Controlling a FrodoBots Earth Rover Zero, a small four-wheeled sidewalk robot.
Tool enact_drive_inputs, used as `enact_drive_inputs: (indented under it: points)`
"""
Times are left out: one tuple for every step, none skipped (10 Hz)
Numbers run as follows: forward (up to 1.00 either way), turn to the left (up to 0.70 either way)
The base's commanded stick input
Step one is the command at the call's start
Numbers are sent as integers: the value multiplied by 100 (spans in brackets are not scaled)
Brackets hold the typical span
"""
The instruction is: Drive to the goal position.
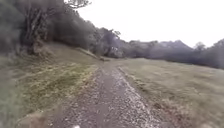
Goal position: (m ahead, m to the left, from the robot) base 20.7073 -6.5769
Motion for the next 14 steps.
enact_drive_inputs:
  points:
    - [45,0]
    - [45,0]
    - [45,0]
    - [45,0]
    - [45,0]
    - [45,0]
    - [45,0]
    - [45,0]
    - [45,0]
    - [45,0]
    - [45,0]
    - [45,0]
    - [45,0]
    - [45,0]
